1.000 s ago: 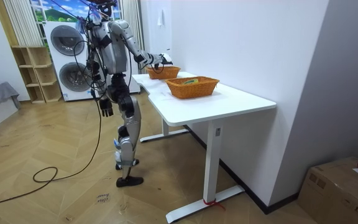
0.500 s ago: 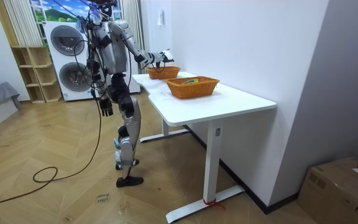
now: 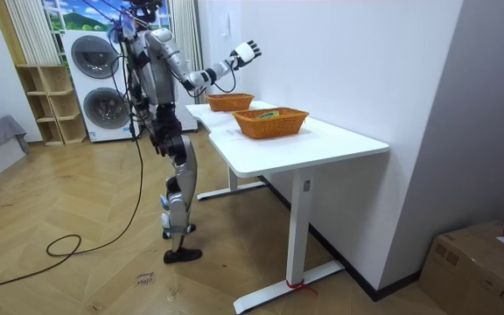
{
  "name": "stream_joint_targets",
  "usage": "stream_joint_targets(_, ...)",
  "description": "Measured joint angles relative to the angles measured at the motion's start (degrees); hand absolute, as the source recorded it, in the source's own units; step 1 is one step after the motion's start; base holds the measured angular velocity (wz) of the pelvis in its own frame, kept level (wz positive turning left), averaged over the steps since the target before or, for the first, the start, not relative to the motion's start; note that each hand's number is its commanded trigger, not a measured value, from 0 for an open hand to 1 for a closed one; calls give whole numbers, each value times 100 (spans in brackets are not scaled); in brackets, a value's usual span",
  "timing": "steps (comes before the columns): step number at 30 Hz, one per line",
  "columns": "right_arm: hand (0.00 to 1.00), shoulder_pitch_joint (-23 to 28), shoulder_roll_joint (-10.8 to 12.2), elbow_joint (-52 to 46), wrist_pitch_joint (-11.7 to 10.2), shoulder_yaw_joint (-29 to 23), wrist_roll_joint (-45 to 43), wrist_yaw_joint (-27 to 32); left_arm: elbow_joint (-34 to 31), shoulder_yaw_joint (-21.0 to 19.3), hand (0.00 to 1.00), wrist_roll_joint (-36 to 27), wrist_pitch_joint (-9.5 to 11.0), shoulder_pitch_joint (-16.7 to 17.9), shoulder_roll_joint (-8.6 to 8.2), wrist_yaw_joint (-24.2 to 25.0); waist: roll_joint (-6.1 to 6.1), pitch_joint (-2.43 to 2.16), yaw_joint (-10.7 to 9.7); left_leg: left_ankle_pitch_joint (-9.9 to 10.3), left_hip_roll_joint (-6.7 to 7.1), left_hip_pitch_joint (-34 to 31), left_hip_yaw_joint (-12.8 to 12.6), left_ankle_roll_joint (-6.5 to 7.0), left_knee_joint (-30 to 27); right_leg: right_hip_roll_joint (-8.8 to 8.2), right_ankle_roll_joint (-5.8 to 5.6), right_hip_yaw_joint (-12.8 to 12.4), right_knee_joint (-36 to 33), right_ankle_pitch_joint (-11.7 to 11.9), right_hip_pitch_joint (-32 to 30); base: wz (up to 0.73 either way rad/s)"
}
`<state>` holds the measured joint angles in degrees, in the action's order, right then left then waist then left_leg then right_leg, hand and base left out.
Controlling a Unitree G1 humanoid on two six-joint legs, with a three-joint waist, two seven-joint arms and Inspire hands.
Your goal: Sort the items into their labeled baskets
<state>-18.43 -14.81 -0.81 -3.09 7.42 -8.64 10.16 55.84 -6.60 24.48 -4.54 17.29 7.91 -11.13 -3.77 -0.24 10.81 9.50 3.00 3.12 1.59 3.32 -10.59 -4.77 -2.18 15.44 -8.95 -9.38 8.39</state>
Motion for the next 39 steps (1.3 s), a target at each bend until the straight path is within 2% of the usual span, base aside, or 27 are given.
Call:
stream_joint_targets(3,0,1,-52,-192,-6,-301,106,174,100,2,0,64,1,-66,-4,4,25,8,-204,2,-31,67,-100,-2,33,20,5,-120,-18,3,-3,-18)
stream_joint_targets(5,0,1,-273,-288,-56,-506,231,212,54,8,0,64,5,-77,-8,7,18,13,-374,1,-39,122,-154,-1,73,25,13,-156,-22,9,8,-14)
stream_joint_targets(8,0,3,-485,-289,-58,-782,498,302,111,2,0,66,74,-98,40,28,9,31,-484,26,-79,289,-309,-4,127,52,12,-311,-64,10,62,-25)
stream_joint_targets(10,0,3,-550,-290,-58,-939,559,340,119,1,0,72,85,-105,80,58,-14,47,-527,58,-116,326,-417,-13,124,82,18,-444,-75,13,54,-31)
stream_joint_targets(13,0,4,-582,-291,-58,-1173,605,367,276,-4,0,145,86,-185,88,61,-41,40,-724,79,-136,350,-488,-24,128,105,25,-542,-76,17,28,-19)
stream_joint_targets(15,0,7,-606,-294,-58,-1340,609,421,285,-5,0,149,88,-208,87,54,-63,22,-764,79,-150,350,-579,-24,124,115,32,-600,-84,22,-16,-19)
stream_joint_targets(19,0,195,-610,-385,-62,-1653,624,692,285,-7,0,146,102,-234,137,8,-101,-2,-976,83,-165,337,-663,-20,135,125,34,-658,-86,28,-67,-10)
stream_joint_targets(20,0,240,-610,-465,-63,-1776,628,770,288,-8,0,146,107,-246,142,4,-94,-8,-991,92,-182,345,-758,-22,140,136,36,-717,-94,29,-104,-21)
stream_joint_targets(25,0,287,-613,-574,-118,-2241,838,1194,290,-5,0,143,121,-243,129,-80,-96,-16,-1105,111,-252,371,-931,-55,191,203,73,-845,-77,73,-167,-20)
stream_joint_targets(27,0,339,-617,-734,-126,-2380,868,1369,270,-1,0,142,126,-235,123,-110,-94,-17,-1254,113,-259,366,-949,-59,193,208,74,-830,-77,74,-169,-4)
stream_joint_targets(30,0,506,-658,-814,-210,-2672,1116,1641,271,0,0,108,171,-156,126,-171,-82,-9,-1376,131,-273,412,-944,-78,195,235,76,-878,-77,74,-143,-6)
stream_joint_targets(31,0,656,-665,-832,-244,-2815,1185,1764,271,-3,0,108,242,-118,127,-226,-59,4,-1394,146,-281,420,-944,-86,193,247,77,-883,-77,75,-141,-8)
stream_joint_targets(32,0,837,-681,-851,-261,-2969,1280,1882,271,-5,0,108,265,-103,127,-254,-93,-16,-1421,151,-287,421,-946,-90,194,253,77,-882,-78,75,-144,-6)
stream_joint_targets(37,0,1388,-706,-858,-261,-3387,1680,2351,271,-8,0,102,283,-9,129,-325,-39,-9,-1549,185,-317,416,-971,-113,201,287,77,-931,-77,75,-148,-3)
stream_joint_targets(39,0,1499,-707,-856,-277,-3533,2021,2567,276,-5,0,94,291,4,128,-336,-24,8,-1567,191,-328,421,-982,-121,198,297,78,-936,-76,75,-146,-4)
